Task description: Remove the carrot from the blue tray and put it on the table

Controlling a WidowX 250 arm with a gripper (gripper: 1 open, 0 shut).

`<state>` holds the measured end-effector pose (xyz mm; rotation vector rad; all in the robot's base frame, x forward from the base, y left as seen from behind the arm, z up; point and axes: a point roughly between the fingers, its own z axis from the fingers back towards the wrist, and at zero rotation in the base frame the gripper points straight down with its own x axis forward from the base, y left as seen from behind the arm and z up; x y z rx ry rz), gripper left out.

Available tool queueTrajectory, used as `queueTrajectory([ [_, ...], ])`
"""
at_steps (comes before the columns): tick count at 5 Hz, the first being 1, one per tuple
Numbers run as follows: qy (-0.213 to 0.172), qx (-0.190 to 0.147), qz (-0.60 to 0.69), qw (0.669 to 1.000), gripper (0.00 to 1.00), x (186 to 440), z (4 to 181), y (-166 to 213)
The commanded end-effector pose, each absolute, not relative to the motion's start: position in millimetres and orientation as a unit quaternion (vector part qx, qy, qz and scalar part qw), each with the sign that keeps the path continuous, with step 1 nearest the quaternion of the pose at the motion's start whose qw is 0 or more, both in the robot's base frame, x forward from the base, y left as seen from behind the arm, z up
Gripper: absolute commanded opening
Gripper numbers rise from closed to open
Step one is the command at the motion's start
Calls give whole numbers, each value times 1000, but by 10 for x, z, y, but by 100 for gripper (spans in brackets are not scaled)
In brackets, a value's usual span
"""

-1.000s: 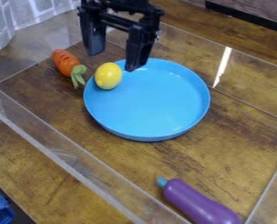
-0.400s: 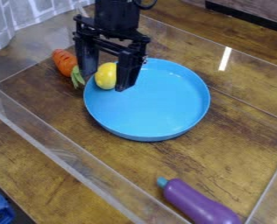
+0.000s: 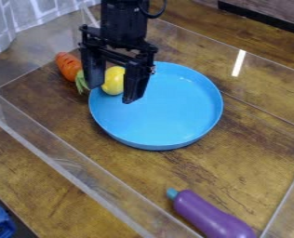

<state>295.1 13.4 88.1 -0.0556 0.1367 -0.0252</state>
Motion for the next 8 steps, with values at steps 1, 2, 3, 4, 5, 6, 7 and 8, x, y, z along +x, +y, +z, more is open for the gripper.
queueTrajectory([
  [1,53,-36,-6,998,100,2984,929,195],
  [2,51,-44,-9,998,100,2994,903,218],
  [3,48,-50,-11,997,100,3010,884,249],
  [4,45,-53,-17,997,100,3038,860,279],
  [5,41,-56,-22,997,100,3062,852,317],
  [6,37,-56,-27,997,100,3093,832,345],
  [7,33,-56,-30,997,100,3124,815,371],
  [8,30,-54,-32,998,100,3154,803,398],
])
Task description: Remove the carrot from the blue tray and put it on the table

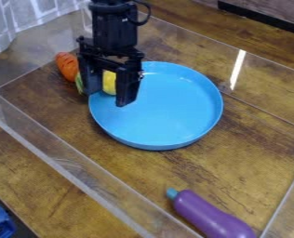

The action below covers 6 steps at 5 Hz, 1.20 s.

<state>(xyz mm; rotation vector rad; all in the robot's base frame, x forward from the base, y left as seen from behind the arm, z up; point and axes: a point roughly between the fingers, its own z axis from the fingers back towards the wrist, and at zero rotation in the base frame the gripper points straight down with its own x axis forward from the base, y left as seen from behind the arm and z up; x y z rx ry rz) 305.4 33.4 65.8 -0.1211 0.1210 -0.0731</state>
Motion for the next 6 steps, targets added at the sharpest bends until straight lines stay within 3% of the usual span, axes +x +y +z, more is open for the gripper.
queueTrajectory([
  [1,26,-54,-33,998,100,3185,789,431],
  [2,24,-52,-38,998,0,3218,774,450],
  [3,21,-52,-36,998,0,3237,802,470],
  [4,21,-49,-37,998,100,3262,811,502],
  [6,19,-54,-36,998,100,3296,792,552],
])
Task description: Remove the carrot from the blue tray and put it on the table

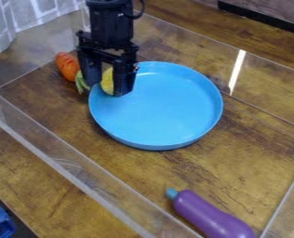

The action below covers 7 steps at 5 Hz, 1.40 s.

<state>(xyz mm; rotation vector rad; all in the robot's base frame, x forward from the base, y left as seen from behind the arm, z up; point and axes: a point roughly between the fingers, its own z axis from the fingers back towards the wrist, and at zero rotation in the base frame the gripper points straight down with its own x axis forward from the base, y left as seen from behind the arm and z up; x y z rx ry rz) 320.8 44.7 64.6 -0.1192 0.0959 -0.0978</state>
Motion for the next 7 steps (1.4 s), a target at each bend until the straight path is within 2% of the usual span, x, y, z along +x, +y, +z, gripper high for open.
queueTrajectory([
  [1,17,-52,-35,998,100,3304,807,580],
  [3,14,-47,-32,998,100,3321,838,642],
  [7,-8,-33,-14,999,100,3374,1017,788],
])
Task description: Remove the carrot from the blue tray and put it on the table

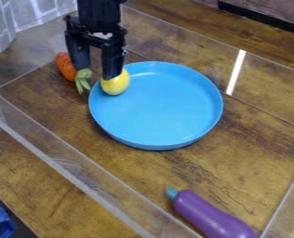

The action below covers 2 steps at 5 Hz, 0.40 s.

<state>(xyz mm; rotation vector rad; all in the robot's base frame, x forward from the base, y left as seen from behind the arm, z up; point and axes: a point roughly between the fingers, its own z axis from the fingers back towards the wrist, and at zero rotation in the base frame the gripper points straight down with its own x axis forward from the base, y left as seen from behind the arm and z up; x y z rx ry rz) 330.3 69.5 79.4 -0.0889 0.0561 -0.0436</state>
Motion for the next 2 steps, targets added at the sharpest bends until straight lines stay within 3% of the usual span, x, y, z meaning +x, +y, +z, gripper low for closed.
queueTrajectory([
  [1,-13,-29,-11,999,100,3390,1036,818],
  [2,-16,-25,-9,1000,100,3403,1034,845],
])
